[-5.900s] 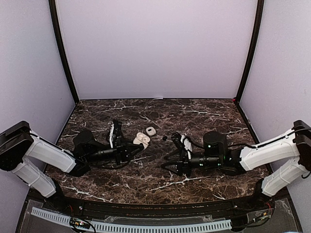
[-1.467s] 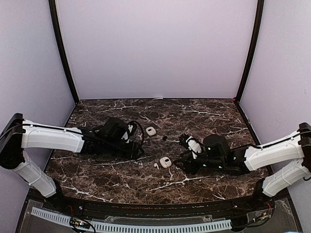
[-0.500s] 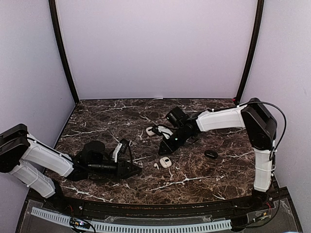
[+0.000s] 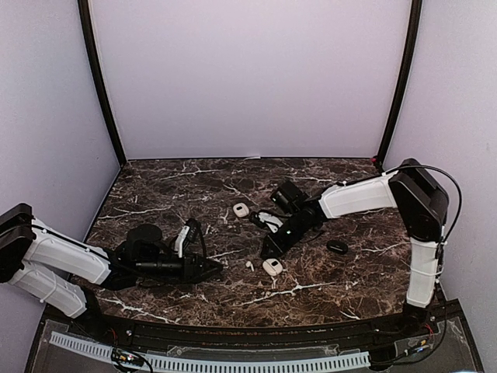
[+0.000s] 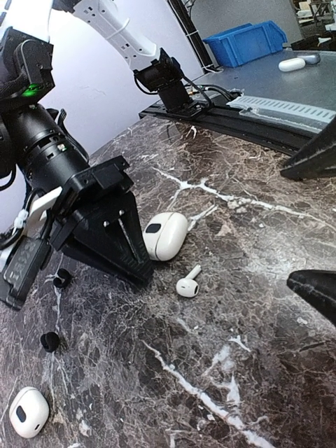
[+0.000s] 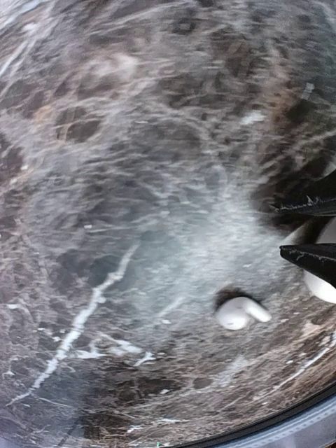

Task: Insert the wireless bluetooth earbuds into the charging case
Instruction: Move the charging case to the center of the board, then pick up the charging case from the center of the board.

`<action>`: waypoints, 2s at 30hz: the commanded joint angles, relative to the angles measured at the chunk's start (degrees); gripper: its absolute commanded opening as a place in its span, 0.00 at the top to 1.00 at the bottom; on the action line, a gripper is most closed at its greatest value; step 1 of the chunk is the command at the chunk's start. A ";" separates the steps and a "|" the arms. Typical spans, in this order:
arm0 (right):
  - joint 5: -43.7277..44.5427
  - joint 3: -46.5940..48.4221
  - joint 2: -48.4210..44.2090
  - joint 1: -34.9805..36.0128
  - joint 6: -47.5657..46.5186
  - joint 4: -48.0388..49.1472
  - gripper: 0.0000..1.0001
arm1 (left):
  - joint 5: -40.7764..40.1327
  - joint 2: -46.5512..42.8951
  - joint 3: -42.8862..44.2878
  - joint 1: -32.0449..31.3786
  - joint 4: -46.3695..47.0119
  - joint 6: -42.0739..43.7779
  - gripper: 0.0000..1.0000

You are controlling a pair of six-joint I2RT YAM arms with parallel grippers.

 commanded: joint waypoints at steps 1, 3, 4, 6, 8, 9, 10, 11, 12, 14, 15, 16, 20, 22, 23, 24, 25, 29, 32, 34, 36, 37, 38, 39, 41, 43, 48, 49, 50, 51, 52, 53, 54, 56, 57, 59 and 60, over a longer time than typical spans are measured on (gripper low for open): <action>1.91 -4.84 -5.68 -0.39 1.91 2.06 0.85 | -0.87 -1.02 -0.13 -0.22 -1.28 1.04 0.53; 2.57 -7.52 -7.88 -0.69 2.43 2.92 0.85 | -0.75 -0.70 0.00 -0.22 -1.06 0.93 0.53; 2.92 -8.78 -8.92 -0.81 2.59 3.29 0.85 | -0.69 -0.53 0.05 -0.22 -1.07 0.92 0.53; 3.19 -10.97 -11.12 -1.05 2.58 3.68 0.83 | -0.47 -0.32 0.23 -0.22 -1.12 0.98 0.53; 3.43 -13.09 -13.30 -1.16 2.11 4.00 0.81 | -0.24 -0.14 0.31 -0.22 -1.13 0.88 0.53; 3.49 -14.03 -14.56 -1.19 1.61 4.08 0.79 | -0.18 -0.05 0.32 -0.22 -1.13 0.84 0.53; 3.50 -15.13 -15.88 -1.25 0.93 4.19 0.77 | -0.11 0.05 0.37 -0.22 -1.13 0.85 0.53; 3.17 -16.22 -17.24 -1.26 -0.23 4.54 0.75 | 0.01 0.14 0.37 -0.22 -1.13 0.76 0.53; 2.07 -17.62 -18.95 -1.20 -1.53 5.27 0.72 | 0.04 0.15 0.35 -0.22 -1.07 0.70 0.53; 1.28 -20.84 -21.57 -1.13 -3.98 6.64 0.57 | 0.22 0.17 0.28 -0.22 -0.94 0.62 0.53; 1.70 -22.11 -24.11 -0.83 -5.05 7.26 0.47 | 0.28 0.15 0.18 -0.22 -0.79 0.63 0.53; 3.07 -22.99 -25.48 -0.08 -6.29 7.91 0.29 | 0.33 0.07 0.08 -0.22 -0.64 0.68 0.53; 15.41 -24.38 -28.15 8.74 -9.70 12.81 0.07 | 0.41 -0.34 0.35 -0.22 -0.79 1.33 0.52; 20.40 -25.00 -28.10 10.86 -12.77 14.83 0.06 | 0.32 -0.82 0.57 -0.22 -1.49 1.67 0.53; 20.42 -25.55 -28.09 11.20 -15.25 15.49 0.06 | 0.29 -1.15 0.58 -0.22 -1.68 1.81 0.52; 19.52 -26.01 -28.09 11.46 -18.23 15.88 0.06 | 0.27 -1.47 0.54 -0.22 -1.93 2.06 0.52; 18.61 -26.27 -28.04 11.75 -20.76 15.76 0.06 | 0.20 -1.77 0.58 -0.22 -2.26 2.32 0.52; 20.74 -23.25 -26.90 11.91 -24.90 9.16 0.08 | -0.02 -2.97 0.89 -0.22 -4.39 3.42 0.52; 19.69 -21.91 -26.26 11.90 -24.43 6.75 0.08 | -0.56 -3.89 0.64 -0.22 -5.32 3.79 0.52; 18.23 -22.20 -25.36 11.90 -25.66 6.29 0.09 | -1.22 -4.30 0.14 -0.22 -5.12 4.05 0.52; 18.62 -21.90 -23.35 11.90 -26.87 5.60 0.09 | -1.48 -4.42 -0.03 -0.22 -5.00 4.33 0.52; 19.05 -21.38 -22.65 11.90 -27.44 4.98 0.09 | -1.49 -4.35 -0.03 -0.22 -5.00 4.46 0.52; 19.26 -20.69 -20.46 11.86 -27.98 4.61 0.10 | -1.43 -4.29 0.05 -0.22 -4.96 4.51 0.51; 18.91 -20.15 -19.23 11.82 -28.84 4.29 0.10 | -1.36 -4.21 0.05 -0.22 -4.87 4.51 0.51; 18.15 -18.46 -17.04 11.56 -30.16 3.55 0.14 | -1.18 -4.16 0.00 -0.22 -4.85 4.61 0.51; 17.58 -17.30 -15.65 10.77 -30.49 3.41 0.15 | -1.13 -4.22 -0.03 -0.22 -4.97 4.61 0.51; 14.01 -15.41 -14.36 7.70 -31.73 2.16 0.17 | -1.38 -5.21 -0.83 -0.22 -5.03 4.35 0.51; 13.48 -14.73 -13.80 7.42 -31.84 1.38 0.19 | -1.47 -5.40 -0.96 -0.22 -5.04 4.35 0.51; 13.16 -14.14 -13.14 7.20 -31.74 0.59 0.20 | -1.63 -5.57 -1.11 -0.22 -5.03 4.27 0.51; 12.80 -13.51 -12.54 7.02 -31.82 -0.04 0.21 | -1.74 -5.75 -1.24 -0.22 -5.06 4.26 0.51; 12.34 -13.05 -12.00 6.92 -31.92 -0.82 0.24 | -1.82 -5.86 -1.33 -0.22 -5.01 4.23 0.51; 11.93 -12.68 -11.53 6.90 -31.96 -1.37 0.25 | -1.92 -5.91 -1.35 -0.22 -5.08 4.25 0.51; 11.58 -12.31 -11.10 6.89 -32.03 -1.80 0.27 | -1.93 -5.91 -1.35 -0.22 -5.10 4.26 0.51; 11.35 -11.77 -10.41 6.90 -32.12 -2.31 0.29 | -1.93 -5.71 -1.28 -0.22 -5.15 4.35 0.51; 11.22 -11.36 -10.09 6.89 -32.23 -2.48 0.30 | -1.93 -5.54 -1.22 -0.22 -5.05 4.39 0.51; 10.97 -10.63 -9.47 6.89 -32.33 -2.96 0.36 | -1.73 -5.11 -1.01 -0.22 -5.05 4.48 0.51; 10.94 -10.13 -9.07 6.89 -32.20 -3.29 0.39 | -1.60 -4.92 -0.88 -0.22 -5.01 4.45 0.51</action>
